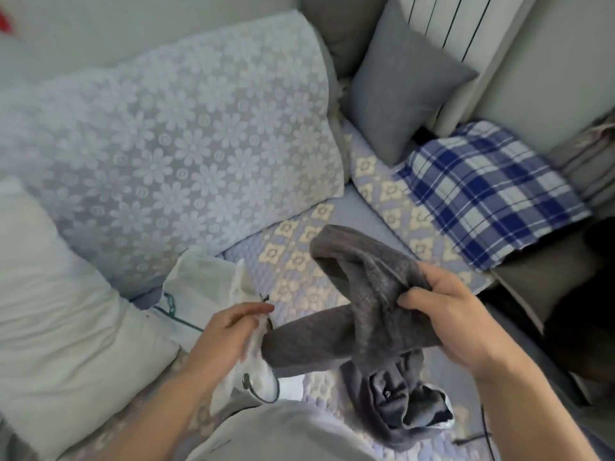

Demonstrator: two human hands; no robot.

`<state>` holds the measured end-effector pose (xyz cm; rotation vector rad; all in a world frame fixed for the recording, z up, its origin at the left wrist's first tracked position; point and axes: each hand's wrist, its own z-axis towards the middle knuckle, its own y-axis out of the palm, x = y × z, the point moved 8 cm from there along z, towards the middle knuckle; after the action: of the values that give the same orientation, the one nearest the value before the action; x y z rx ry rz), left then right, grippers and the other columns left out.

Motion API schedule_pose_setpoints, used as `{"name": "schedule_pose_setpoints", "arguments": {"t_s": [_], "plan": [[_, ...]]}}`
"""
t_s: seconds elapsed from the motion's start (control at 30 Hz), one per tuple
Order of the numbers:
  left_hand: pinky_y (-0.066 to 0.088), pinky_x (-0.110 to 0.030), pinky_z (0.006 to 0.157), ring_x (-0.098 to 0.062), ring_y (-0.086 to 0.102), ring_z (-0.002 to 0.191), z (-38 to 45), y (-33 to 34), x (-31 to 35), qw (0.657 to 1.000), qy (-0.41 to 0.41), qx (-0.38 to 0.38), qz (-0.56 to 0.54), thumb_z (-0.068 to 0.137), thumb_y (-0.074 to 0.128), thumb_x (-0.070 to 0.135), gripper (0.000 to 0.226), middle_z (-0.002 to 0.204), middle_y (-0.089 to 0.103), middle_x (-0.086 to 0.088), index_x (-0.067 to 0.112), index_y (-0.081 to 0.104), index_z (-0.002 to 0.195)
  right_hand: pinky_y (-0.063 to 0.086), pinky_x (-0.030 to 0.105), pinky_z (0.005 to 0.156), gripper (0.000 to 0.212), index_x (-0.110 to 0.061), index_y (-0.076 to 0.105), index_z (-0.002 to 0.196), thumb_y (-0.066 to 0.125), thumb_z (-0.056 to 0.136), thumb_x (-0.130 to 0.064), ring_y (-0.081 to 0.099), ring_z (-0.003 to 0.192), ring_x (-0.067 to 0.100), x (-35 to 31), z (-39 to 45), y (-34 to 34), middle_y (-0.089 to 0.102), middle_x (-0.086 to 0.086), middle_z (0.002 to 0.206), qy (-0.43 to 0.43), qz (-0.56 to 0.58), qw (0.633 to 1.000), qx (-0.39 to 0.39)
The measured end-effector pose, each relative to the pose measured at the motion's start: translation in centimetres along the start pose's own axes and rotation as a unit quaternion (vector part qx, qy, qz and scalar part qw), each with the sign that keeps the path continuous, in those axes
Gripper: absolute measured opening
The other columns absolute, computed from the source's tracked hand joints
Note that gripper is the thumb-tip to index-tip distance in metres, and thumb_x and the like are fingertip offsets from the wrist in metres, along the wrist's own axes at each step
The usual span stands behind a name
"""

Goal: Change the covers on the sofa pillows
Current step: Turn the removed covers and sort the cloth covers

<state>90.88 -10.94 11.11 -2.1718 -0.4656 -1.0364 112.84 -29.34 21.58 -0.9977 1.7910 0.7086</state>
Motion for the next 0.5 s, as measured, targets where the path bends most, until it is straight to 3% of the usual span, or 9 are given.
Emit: {"name": "schedule_pose_setpoints", "arguments": {"t_s": [0.07,0.1,0.17,0.2,0.27,0.3,0.37,0.43,0.5], "plan": [[0.042,-0.029,0.109,0.001,0.059,0.119,-1.2,-0.2,2.2,0.998,0.044,-0.046,-0.016,0.096,0.06,0.038,0.024,0.123,0.067,0.025,0.053,0.071,0.11,0.062,0.043,0.074,0.053,-0.02,0.079,0.092,0.04,0.091,0.016,0.073,0.089,0.035,-1.8,-0.5,1.3,0.075,0.02,0.099,-0.019,0.06,0.998,-0.016],[0.042,-0.026,0.109,0.007,0.056,0.12,-2.1,-0.1,3.5,0.993,0.078,-0.082,-0.01,0.09,0.064,0.051,0.028,0.125,0.064,0.026,0.054,0.067,0.117,0.062,0.044,0.074,0.052,-0.018,0.079,0.093,0.039,0.09,0.016,0.072,0.089,0.037,-2.6,-0.6,2.0,0.074,0.022,0.1,-0.03,0.091,0.995,-0.015],[0.044,-0.016,0.101,0.012,0.057,0.115,-3.6,1.2,5.2,0.98,0.115,-0.157,0.031,0.082,0.077,0.046,0.042,0.117,0.063,0.029,0.049,0.06,0.12,0.058,0.049,0.081,0.046,-0.012,0.075,0.103,0.04,0.091,0.014,0.07,0.093,0.039,-3.7,-0.3,3.2,0.071,0.027,0.104,-0.045,0.142,0.989,-0.003],[0.046,-0.017,0.097,0.01,0.059,0.11,-4.1,1.5,5.7,0.973,0.143,-0.164,0.077,0.081,0.08,0.041,0.039,0.11,0.062,0.028,0.047,0.062,0.114,0.056,0.05,0.086,0.04,-0.009,0.072,0.109,0.041,0.093,0.011,0.069,0.096,0.04,-4.2,0.0,3.9,0.07,0.028,0.107,-0.046,0.155,0.987,0.007],[0.052,-0.028,0.087,0.003,0.064,0.093,-3.9,0.9,6.2,0.968,0.185,-0.098,0.141,0.085,0.076,0.036,0.013,0.095,0.061,0.022,0.041,0.068,0.094,0.055,0.05,0.09,0.032,-0.007,0.068,0.113,0.043,0.096,0.004,0.069,0.098,0.038,-4.9,0.9,4.5,0.071,0.026,0.108,-0.039,0.155,0.986,0.04],[0.053,-0.031,0.083,0.001,0.065,0.087,-3.4,0.1,6.0,0.973,0.179,-0.063,0.13,0.089,0.074,0.034,0.005,0.089,0.062,0.019,0.037,0.07,0.088,0.056,0.048,0.087,0.029,-0.01,0.068,0.109,0.045,0.096,0.001,0.07,0.095,0.035,-5.2,1.4,4.2,0.072,0.022,0.105,-0.036,0.104,0.992,0.069],[0.05,-0.021,0.081,0.004,0.066,0.087,-2.5,-1.8,4.9,0.987,0.138,-0.018,0.08,0.09,0.074,0.031,0.004,0.087,0.068,0.021,0.034,0.074,0.092,0.055,0.043,0.079,0.02,-0.015,0.067,0.093,0.05,0.093,-0.005,0.069,0.087,0.029,-6.7,2.0,2.6,0.072,0.014,0.092,-0.068,-0.15,0.978,0.127],[0.044,-0.015,0.087,0.007,0.064,0.098,-2.0,-3.1,3.2,0.996,0.091,-0.003,0.015,0.09,0.074,0.035,0.015,0.1,0.07,0.022,0.035,0.073,0.106,0.049,0.04,0.074,0.015,-0.013,0.062,0.081,0.051,0.09,-0.008,0.062,0.08,0.025,-8.0,2.1,2.3,0.067,0.007,0.081,-0.108,-0.425,0.894,0.095],[0.042,-0.024,0.095,-0.003,0.061,0.109,-1.8,-4.3,1.5,0.998,0.033,0.031,-0.046,0.095,0.068,0.037,0.015,0.111,0.067,0.02,0.037,0.068,0.11,0.049,0.041,0.074,0.017,-0.014,0.062,0.079,0.05,0.089,-0.007,0.058,0.079,0.02,-7.9,2.0,3.0,0.064,0.002,0.081,-0.115,-0.606,0.787,0.001]]}}
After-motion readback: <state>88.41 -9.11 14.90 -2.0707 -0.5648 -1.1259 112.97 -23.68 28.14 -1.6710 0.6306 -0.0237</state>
